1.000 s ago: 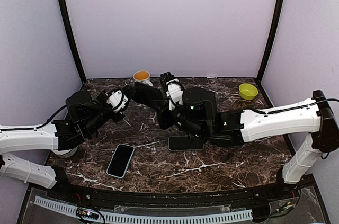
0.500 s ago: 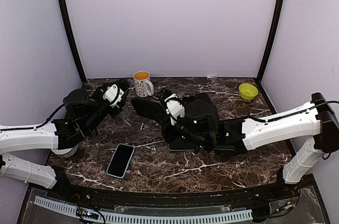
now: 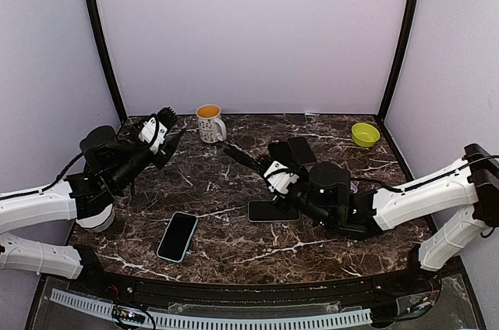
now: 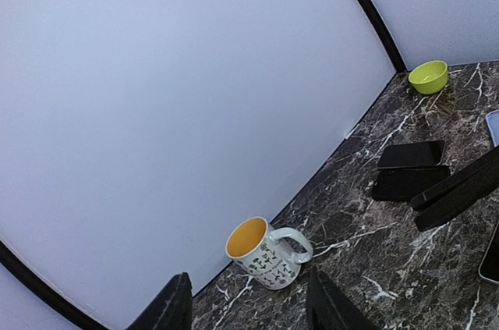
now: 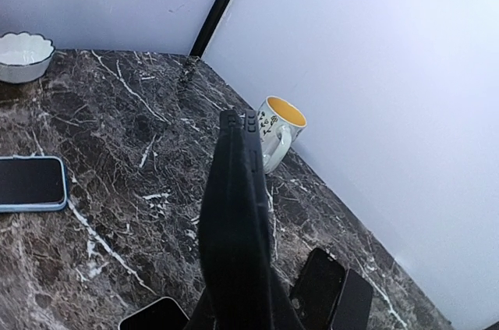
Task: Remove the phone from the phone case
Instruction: Remove the top left corner of the phone from the phone case.
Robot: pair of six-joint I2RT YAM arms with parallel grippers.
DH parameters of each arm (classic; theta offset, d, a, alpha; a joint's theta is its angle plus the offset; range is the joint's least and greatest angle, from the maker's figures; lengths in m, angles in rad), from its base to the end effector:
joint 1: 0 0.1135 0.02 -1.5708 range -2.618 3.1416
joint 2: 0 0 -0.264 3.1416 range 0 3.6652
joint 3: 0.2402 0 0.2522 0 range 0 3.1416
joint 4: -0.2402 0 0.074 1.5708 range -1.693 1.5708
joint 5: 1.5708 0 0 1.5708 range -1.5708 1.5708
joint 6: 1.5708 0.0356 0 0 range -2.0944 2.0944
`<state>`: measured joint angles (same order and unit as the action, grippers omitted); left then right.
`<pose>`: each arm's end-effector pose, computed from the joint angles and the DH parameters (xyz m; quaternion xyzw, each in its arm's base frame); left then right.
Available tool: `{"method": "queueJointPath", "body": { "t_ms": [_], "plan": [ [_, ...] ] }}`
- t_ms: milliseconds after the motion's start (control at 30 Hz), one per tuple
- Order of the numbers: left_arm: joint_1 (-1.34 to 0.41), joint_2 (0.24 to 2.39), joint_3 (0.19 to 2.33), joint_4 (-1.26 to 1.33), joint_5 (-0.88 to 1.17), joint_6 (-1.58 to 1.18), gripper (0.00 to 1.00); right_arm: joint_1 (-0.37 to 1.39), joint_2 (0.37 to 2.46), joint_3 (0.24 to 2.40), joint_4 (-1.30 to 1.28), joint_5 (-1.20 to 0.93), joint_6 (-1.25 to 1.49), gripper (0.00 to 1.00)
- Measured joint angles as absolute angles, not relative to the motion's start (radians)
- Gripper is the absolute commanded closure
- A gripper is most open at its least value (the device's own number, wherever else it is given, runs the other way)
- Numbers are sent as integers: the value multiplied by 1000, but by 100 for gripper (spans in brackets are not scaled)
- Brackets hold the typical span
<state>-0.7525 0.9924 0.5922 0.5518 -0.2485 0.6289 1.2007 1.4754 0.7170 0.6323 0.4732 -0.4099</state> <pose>0.1753 -0.1521 0.3108 0.3394 0.5582 0.0341 0.7563 0.1304 0.2913 0.2381 -0.4185 0.6171 0.0853 0.6609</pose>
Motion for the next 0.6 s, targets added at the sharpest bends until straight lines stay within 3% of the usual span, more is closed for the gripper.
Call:
{"method": "queueJointPath", "body": {
  "t_ms": [600],
  "plan": [
    [-741, 995, 606, 402, 84, 559, 50, 1119, 1366, 622, 657, 129, -772, 100]
  ]
}}
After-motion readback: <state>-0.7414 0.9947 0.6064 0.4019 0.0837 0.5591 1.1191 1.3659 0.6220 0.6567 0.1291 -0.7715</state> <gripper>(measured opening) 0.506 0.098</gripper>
